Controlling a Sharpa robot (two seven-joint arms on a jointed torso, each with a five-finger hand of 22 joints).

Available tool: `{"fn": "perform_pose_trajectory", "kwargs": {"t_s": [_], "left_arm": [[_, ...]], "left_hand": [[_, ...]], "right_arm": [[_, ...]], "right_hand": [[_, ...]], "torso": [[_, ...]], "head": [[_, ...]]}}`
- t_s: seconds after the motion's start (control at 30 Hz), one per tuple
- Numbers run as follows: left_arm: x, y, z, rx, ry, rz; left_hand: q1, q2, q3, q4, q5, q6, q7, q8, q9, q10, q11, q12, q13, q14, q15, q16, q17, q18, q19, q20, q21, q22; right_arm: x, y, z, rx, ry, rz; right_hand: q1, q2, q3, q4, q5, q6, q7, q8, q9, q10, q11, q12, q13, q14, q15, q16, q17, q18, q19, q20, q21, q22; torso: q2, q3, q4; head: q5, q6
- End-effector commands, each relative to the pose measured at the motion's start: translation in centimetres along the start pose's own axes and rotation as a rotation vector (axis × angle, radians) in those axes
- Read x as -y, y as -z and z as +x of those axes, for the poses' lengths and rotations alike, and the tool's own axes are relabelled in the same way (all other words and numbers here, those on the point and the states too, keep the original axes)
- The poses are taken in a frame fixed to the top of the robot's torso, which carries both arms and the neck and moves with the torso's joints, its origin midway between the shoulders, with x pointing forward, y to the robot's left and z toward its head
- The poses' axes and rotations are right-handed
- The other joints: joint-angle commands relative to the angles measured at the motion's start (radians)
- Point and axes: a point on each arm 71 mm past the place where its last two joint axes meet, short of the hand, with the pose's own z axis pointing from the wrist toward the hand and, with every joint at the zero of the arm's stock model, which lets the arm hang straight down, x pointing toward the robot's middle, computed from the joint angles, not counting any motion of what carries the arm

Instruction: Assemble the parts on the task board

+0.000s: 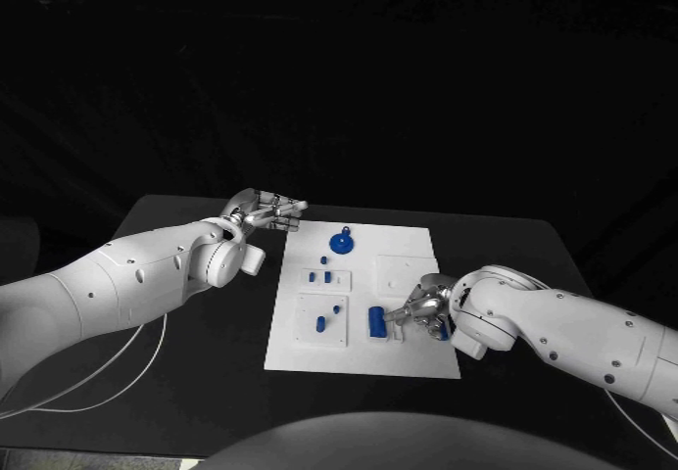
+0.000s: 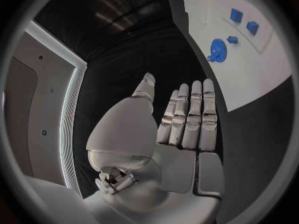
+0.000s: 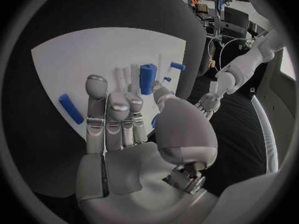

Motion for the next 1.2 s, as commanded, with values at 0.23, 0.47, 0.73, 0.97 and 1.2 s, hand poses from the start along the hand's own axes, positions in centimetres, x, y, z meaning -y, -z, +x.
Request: {"fn": "perform_pose_trajectory", "kwargs": {"t_s": [0.23,0.47,0.73,0.97,1.2], "left_arm": [[0.1,0.0,0.1,-0.011,0.01,0.006],[0.1,0.0,0.1,-0.012,0.01,0.006],[0.1,0.0,0.1,-0.012,0.01,0.005],[0.1,0.0,0.2,-0.013,0.01,0.004],[0.1,0.0,0.1,-0.013,0.01,0.004]], "left_hand": [[-0.008,0.003,0.002,0.001,0.001,-0.003,0.001,-0.002,0.001,-0.005,-0.001,-0.002,0.002,0.0,0.001,-0.004,0.001,0.01,-0.002,0.0,-0.002,0.0],[-0.008,0.003,0.002,0.001,0.001,-0.003,0.001,-0.002,0.001,-0.005,-0.001,-0.002,0.002,0.0,0.001,-0.004,0.001,0.01,-0.002,0.0,-0.002,0.0],[-0.008,0.003,0.002,0.001,0.001,-0.003,0.001,-0.002,0.001,-0.005,-0.001,-0.002,0.002,0.0,0.001,-0.004,0.001,0.01,-0.002,0.0,-0.002,0.0],[-0.008,0.003,0.002,0.001,0.001,-0.003,0.001,-0.002,0.001,-0.005,-0.001,-0.002,0.002,0.0,0.001,-0.004,0.001,0.01,-0.002,0.0,-0.002,0.0],[-0.01,0.005,-0.001,-0.001,0.0,-0.002,0.001,-0.001,0.002,-0.005,-0.001,-0.002,0.001,0.0,0.001,-0.004,0.001,0.009,-0.002,0.0,-0.003,0.0]], "right_arm": [[-1.1,0.7,0.6,-0.06,0.087,-0.091],[-1.5,0.7,1.2,-0.072,0.097,-0.101],[-1.6,0.3,1.9,-0.053,0.117,-0.087],[-1.4,0.0,2.1,-0.025,0.124,-0.064],[-1.2,-0.3,1.9,0.013,0.118,-0.042]], "right_hand": [[0.045,0.017,0.005,-0.12,0.081,0.055,-0.037,0.004,0.196,0.014,-0.019,0.011,0.002,0.002,-0.015,-0.004,-0.003,-0.013,0.048,-0.012,0.006,0.005],[0.019,0.019,0.02,-0.133,0.111,0.05,-0.051,-0.001,0.468,0.019,-0.029,0.014,-0.002,0.001,-0.021,-0.002,-0.007,-0.02,0.049,-0.018,0.005,0.006],[0.019,0.018,0.027,-0.124,0.115,0.057,-0.056,-0.001,0.501,0.027,-0.03,0.037,0.007,0.001,-0.022,-0.002,-0.01,-0.021,0.049,-0.019,0.005,0.005],[0.009,0.04,0.039,-0.151,0.121,0.066,-0.061,-0.002,0.516,0.04,-0.034,0.063,0.022,0.001,-0.025,-0.001,-0.013,-0.023,0.049,-0.022,0.008,0.002],[-0.013,0.065,0.091,-0.178,0.086,0.065,-0.062,-0.001,0.528,0.044,-0.035,0.071,0.03,0.002,-0.024,0.007,-0.011,-0.025,0.05,-0.022,0.019,0.0]], "torso": [[0.0,-0.0003,0.001],[0.001,-0.0009,0.0021],[0.001,-0.0011,0.0029],[0.001,-0.0004,0.002],[0.001,-0.0001,0.0014]], "head": [[-0.003,0.002],[-0.003,0.0],[-0.001,-0.002],[0.0,-0.004],[0.001,-0.005]]}}
